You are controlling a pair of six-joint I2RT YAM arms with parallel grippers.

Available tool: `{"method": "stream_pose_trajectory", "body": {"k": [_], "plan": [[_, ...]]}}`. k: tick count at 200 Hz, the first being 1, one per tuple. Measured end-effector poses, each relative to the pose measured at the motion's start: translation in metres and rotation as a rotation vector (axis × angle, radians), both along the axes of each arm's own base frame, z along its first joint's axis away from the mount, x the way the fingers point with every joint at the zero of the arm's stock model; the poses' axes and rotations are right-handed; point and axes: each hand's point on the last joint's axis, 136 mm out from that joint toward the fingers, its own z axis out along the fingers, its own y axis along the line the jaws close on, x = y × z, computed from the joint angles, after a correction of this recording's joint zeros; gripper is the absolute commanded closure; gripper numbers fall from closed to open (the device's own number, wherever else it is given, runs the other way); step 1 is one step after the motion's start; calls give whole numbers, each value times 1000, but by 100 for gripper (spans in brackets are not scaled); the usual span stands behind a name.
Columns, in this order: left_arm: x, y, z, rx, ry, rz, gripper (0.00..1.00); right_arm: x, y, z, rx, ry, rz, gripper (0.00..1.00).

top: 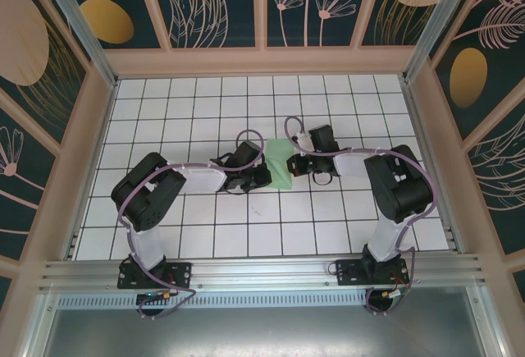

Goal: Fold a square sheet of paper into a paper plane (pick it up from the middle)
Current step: Fold the triangle a second time at the center of the table.

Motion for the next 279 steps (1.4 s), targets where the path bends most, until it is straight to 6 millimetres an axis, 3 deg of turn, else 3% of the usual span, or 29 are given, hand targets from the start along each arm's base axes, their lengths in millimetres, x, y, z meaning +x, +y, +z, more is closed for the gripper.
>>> {"method": "stream_pose_trajectory", "body": {"k": [132,162,202,238,279], "plan": [[2,-4,4,7,-6,7,75,1,0,-4,-41,-17,-14,100],[4,-1,17,3,-23,28,71,2,-1,-4,-45,-22,-18,100],[15,-10,44,-55,-68,50,74,2,-1,-4,-45,-22,-17,100],[26,-26,62,-140,-81,68,82,2,-1,-4,-45,-22,-17,100],[36,-37,56,-196,-66,111,85,2,-1,-3,-44,-23,-17,100]]}}
